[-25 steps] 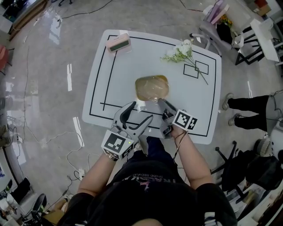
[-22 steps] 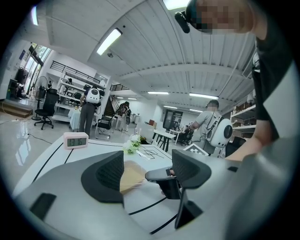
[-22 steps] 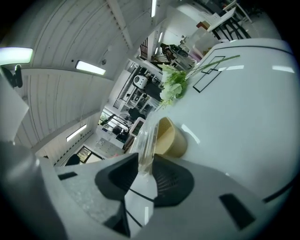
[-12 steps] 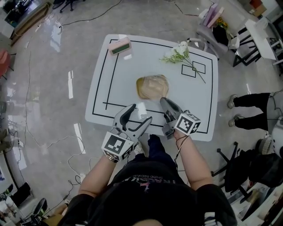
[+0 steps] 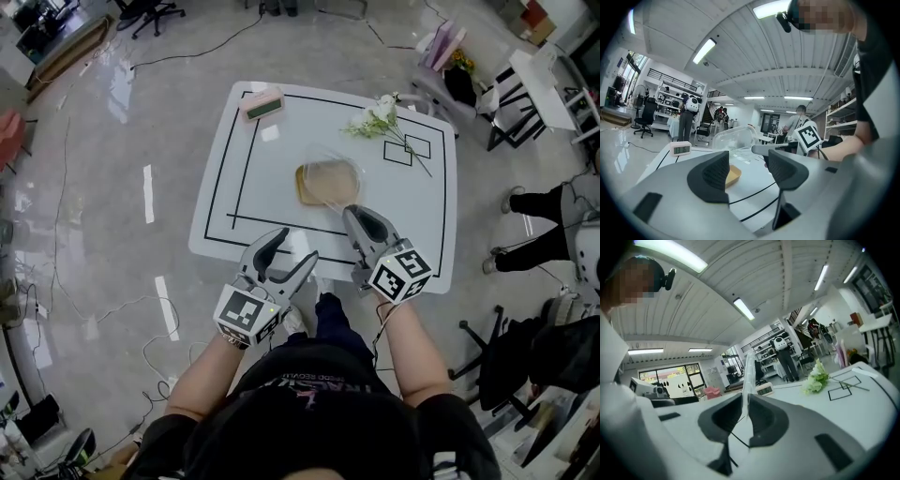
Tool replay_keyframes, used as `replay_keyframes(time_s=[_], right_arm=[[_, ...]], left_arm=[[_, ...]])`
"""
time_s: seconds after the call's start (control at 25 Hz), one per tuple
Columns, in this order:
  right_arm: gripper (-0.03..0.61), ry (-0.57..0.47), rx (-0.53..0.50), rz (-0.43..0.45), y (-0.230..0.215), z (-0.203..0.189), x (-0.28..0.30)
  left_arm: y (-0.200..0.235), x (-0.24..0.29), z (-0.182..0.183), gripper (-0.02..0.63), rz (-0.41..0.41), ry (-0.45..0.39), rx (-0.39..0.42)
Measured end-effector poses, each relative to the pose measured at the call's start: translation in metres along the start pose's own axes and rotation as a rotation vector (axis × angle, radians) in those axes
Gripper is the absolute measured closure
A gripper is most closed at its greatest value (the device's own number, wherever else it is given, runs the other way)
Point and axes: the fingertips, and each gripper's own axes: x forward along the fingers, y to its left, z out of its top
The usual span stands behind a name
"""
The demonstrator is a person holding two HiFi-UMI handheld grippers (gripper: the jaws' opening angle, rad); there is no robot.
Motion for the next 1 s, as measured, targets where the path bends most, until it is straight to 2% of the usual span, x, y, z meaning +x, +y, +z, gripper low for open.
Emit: replay_keyframes(time_s=[0.2, 0.36, 0.4, 0.72, 1.0], right_arm=[[0.54, -0.037, -0.102, -0.005, 0.03, 0.013, -0.019], [0.54, -0.066, -0.152, -0.026, 0.049, 0.023, -0.041], [0.54, -0.071, -0.162, -0.032, 0.055, 0.025, -0.047], [0.54, -0.098, -0.248, -0.058, 0.085, 0.046, -0.096], [0.54, -0.114, -0.326, -0.026, 0.092, 0.059, -0.13]], left_arm=[[-0.011, -0.025, 0.004, 0.449, -0.019, -0.024, 0.02], [-0.019, -0.039, 0.004, 0.595, -0.018, -0.032, 0.021], [-0.022, -0.042, 0.004, 0.607, -0.024, -0.036, 0.018], [-0.052, -0.051, 0.006, 0.609, -0.067, -0.06, -0.002], [-0.08, -0.045, 0.009, 0.609, -0.037, -0.075, 0.009]])
